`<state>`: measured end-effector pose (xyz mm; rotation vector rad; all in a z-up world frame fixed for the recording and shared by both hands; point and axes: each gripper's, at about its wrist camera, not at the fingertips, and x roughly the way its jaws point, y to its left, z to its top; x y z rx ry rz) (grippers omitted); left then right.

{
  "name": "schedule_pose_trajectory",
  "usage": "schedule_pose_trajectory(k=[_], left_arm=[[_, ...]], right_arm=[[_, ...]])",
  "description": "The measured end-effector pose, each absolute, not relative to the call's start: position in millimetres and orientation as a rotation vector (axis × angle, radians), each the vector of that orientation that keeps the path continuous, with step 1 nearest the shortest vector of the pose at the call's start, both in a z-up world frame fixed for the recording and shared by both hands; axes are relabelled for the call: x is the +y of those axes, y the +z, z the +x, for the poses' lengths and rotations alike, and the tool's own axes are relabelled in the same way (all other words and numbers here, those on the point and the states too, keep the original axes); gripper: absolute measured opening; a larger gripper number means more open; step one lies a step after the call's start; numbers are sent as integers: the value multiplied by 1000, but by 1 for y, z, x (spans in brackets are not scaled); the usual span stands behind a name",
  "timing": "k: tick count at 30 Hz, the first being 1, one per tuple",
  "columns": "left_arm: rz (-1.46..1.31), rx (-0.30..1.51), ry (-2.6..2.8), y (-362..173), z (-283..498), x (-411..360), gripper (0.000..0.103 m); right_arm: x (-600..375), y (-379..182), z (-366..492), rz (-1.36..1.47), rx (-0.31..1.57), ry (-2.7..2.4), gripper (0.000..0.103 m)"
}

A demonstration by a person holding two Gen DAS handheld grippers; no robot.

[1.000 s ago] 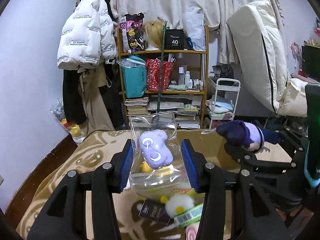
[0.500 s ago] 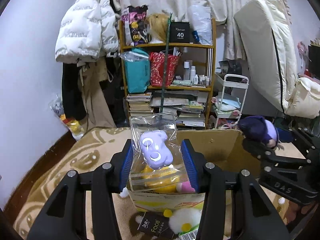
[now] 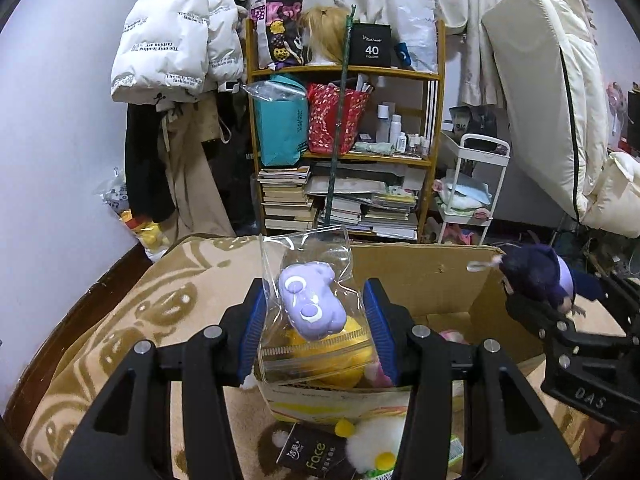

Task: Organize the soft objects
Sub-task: 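Carry the clear bag with the left gripper while the right gripper carries the doll over the box, then open both grippers to release the bag and doll into the box, then withdraw both grippers back from the box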

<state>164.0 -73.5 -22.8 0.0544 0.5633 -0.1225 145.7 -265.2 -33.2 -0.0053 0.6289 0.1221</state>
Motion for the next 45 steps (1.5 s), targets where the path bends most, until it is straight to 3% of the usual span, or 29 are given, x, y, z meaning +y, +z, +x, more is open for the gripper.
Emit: schedule_pose_trajectory(k=[11, 19, 25, 29, 33, 35, 45], left_arm=[[52, 610, -171, -28, 167, -76, 50], [97, 636, -152, -35, 169, -80, 57], [107, 648, -125, -35, 170, -75, 72], [119, 655, -84, -35, 170, -70, 83], [100, 689, -71, -36, 171, -61, 93], [95, 698, -58, -35, 170, -58, 95], [139, 705, -50, -25, 141, -49, 97]], right_arm=[[-263, -38, 147, 1, 657, 141, 75], [-262, -44, 149, 14, 683, 158, 77], [-263, -49, 152, 26, 695, 173, 80], [-263, -50, 150, 29, 697, 182, 94], [-263, -45, 144, 22, 689, 188, 98], [-263, -42, 138, 16, 679, 181, 103], [-260, -25, 104, 20, 673, 175, 103]])
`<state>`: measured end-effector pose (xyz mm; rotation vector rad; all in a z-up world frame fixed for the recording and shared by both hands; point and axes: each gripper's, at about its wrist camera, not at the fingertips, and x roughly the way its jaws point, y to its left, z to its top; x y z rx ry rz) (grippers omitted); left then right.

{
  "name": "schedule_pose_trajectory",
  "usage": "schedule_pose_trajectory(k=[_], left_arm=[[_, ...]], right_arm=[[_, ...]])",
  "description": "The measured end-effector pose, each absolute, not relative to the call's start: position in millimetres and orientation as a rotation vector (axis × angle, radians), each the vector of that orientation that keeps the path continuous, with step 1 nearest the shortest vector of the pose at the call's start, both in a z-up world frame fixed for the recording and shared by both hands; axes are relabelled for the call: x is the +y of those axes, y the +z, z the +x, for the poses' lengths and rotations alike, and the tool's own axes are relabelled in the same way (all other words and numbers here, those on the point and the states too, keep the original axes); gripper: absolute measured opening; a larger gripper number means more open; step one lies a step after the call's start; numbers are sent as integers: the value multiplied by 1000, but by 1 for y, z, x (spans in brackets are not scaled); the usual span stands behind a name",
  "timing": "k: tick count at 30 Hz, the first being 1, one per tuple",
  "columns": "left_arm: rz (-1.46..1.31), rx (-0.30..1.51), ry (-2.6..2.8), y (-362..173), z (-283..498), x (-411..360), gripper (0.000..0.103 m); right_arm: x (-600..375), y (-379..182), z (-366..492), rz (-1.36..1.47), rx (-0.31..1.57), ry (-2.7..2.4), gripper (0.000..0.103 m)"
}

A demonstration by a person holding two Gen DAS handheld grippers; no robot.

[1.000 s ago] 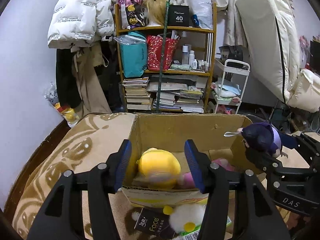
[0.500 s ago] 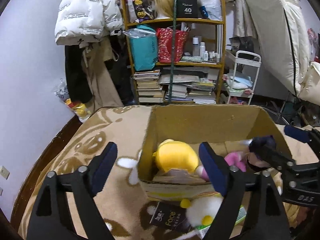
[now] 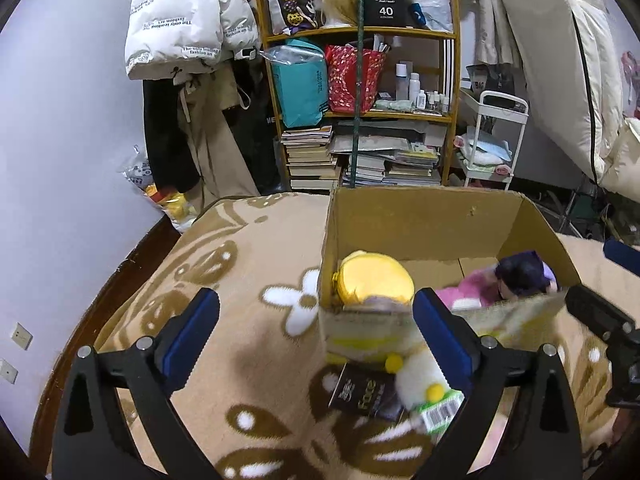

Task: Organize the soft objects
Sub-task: 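Withdraw both grippers back from the box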

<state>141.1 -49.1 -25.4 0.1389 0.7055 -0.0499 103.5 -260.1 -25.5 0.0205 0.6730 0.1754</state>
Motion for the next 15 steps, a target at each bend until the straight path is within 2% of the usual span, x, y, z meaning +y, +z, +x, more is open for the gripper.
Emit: schedule_pose_trajectory(k=[15], left_arm=[[101, 738, -49, -8, 84, -29, 97]], right_arm=[[-264, -1, 48, 91, 673, 154, 103]])
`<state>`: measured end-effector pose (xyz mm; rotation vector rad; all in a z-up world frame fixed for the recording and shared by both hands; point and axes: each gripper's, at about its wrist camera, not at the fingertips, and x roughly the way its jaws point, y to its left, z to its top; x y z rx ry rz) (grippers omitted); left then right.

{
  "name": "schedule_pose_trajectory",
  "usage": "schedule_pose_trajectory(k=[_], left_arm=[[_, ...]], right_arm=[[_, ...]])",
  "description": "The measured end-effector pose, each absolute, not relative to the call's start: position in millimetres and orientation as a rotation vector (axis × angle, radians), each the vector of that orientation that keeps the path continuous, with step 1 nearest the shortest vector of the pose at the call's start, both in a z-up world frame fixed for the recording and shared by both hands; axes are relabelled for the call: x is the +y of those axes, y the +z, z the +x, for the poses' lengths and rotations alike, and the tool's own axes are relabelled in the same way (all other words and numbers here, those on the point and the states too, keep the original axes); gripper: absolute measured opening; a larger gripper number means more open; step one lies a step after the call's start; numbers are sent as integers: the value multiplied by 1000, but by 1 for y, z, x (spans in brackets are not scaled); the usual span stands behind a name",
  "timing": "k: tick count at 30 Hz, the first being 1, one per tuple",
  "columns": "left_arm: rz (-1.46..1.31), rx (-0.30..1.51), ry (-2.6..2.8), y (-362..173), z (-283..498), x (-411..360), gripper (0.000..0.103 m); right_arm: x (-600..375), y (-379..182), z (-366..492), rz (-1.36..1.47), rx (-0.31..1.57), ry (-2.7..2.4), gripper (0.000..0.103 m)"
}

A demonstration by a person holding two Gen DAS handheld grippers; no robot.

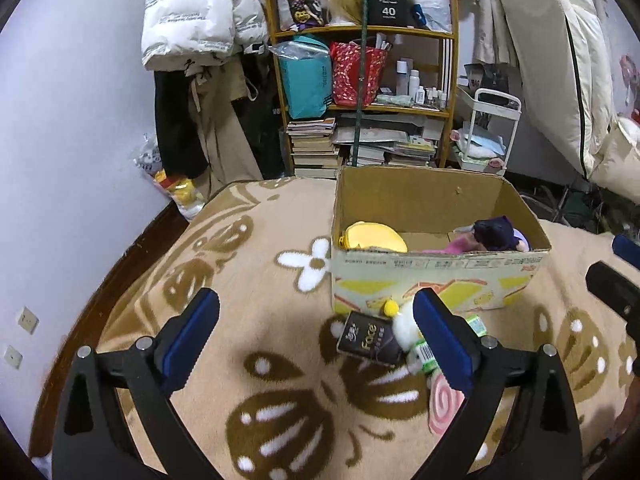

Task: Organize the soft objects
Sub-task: 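Withdraw both grippers back from the box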

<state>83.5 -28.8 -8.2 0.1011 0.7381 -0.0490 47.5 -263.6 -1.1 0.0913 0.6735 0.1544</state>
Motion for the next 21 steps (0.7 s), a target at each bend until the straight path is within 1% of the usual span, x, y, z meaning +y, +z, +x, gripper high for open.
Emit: schedule_pose_trajectory(k=[11, 21], left_arm=[[80, 773, -34, -10, 60, -18, 97], [86, 824, -38, -20, 68, -17, 97]], right_arm=[[-252, 1, 32, 81, 686, 171, 103], [-245, -9, 28, 104, 720, 175, 103]])
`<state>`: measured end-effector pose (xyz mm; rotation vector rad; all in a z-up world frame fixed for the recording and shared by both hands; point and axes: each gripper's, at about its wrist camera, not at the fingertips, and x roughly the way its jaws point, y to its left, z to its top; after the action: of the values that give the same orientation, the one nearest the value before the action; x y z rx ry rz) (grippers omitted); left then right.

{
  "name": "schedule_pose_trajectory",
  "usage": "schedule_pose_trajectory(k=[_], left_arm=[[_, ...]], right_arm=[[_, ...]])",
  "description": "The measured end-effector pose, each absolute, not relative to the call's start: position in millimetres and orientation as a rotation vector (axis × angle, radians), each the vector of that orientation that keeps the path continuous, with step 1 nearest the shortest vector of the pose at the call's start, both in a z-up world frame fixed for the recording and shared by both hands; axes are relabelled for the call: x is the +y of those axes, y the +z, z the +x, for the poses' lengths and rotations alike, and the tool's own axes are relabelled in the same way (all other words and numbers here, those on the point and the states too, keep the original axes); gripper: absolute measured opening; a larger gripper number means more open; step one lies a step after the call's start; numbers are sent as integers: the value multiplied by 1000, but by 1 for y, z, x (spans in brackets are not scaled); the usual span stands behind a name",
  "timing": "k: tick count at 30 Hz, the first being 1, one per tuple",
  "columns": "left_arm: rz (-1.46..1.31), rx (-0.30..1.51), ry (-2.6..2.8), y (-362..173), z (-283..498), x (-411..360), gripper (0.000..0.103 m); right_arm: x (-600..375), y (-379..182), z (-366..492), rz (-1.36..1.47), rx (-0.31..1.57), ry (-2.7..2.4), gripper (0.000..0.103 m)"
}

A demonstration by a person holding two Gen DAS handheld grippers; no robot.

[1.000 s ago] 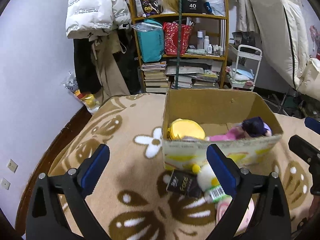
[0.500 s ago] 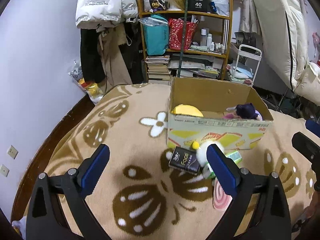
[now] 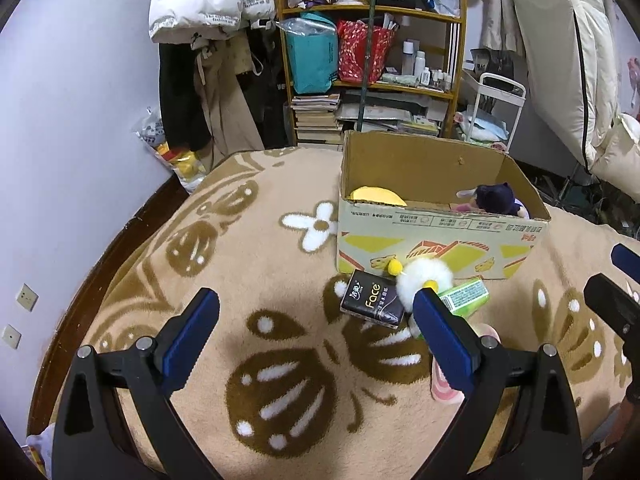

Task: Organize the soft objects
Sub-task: 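Withdraw both grippers back from the box, then lower the left gripper to the black Face tissue pack while the right gripper lowers to the pink cushion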

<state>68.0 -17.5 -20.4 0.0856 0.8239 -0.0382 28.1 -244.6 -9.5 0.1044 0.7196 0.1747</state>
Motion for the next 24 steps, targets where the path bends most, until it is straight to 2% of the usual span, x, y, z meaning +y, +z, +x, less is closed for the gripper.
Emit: schedule_pose_trajectory(k=[24], left_arm=[[111, 1035, -123, -71, 122, -34, 97]], right_arm=[[-220, -62, 68, 127, 862, 202, 103]])
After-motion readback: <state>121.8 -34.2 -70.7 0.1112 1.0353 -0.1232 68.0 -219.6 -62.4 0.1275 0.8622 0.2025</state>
